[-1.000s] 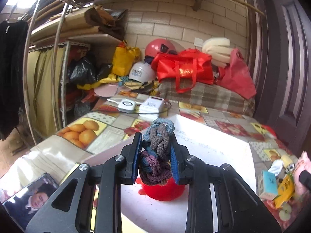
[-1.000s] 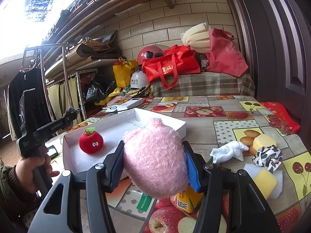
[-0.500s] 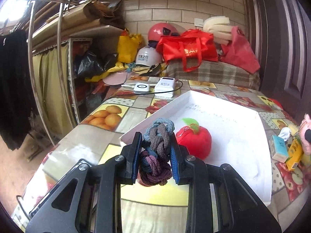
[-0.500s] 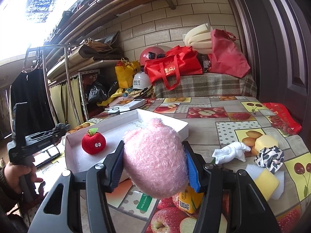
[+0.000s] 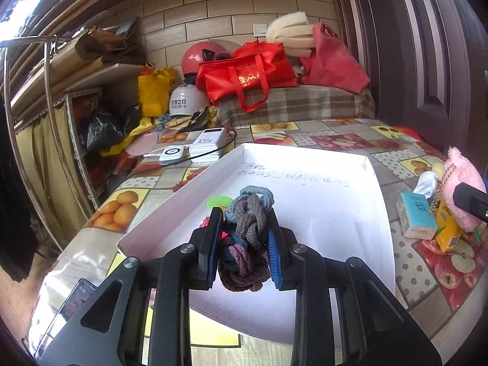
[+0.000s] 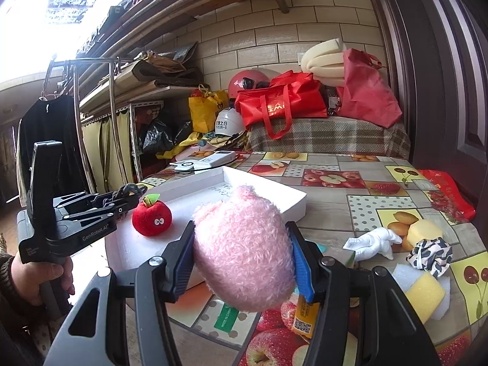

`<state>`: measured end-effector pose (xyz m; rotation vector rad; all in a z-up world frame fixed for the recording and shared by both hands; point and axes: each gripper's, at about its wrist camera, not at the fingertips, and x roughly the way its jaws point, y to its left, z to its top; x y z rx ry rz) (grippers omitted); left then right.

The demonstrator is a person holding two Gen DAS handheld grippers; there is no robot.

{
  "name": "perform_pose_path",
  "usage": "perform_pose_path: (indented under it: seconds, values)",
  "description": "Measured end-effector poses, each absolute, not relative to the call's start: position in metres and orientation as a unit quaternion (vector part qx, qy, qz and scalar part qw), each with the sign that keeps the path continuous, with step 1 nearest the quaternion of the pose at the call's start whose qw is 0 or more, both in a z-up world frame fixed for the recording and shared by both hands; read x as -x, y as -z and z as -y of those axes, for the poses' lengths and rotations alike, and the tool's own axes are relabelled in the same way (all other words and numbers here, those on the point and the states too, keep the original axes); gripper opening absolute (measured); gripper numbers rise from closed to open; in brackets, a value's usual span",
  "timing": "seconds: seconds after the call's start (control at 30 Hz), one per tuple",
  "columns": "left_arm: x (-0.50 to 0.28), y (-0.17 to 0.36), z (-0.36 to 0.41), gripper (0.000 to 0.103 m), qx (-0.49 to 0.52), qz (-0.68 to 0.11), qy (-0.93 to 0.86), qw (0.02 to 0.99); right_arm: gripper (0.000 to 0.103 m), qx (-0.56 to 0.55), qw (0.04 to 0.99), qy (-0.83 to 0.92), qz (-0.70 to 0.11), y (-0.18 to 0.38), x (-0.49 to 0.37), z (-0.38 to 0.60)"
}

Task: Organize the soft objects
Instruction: 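Carry the rope toy and pink ball into the box and release both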

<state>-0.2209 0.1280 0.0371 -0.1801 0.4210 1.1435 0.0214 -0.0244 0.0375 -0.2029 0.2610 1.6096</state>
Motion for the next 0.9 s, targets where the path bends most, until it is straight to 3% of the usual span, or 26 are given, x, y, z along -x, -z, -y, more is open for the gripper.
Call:
perform_pose_path:
  seconds: [0.9]
  values:
    - [0.177,-0.027,-0.176,0.026,0.125,-0.255,-0.505,0.815,0.056,0.126,0.672,-0.716,-0.141,-0.031,0.016,-0.063]
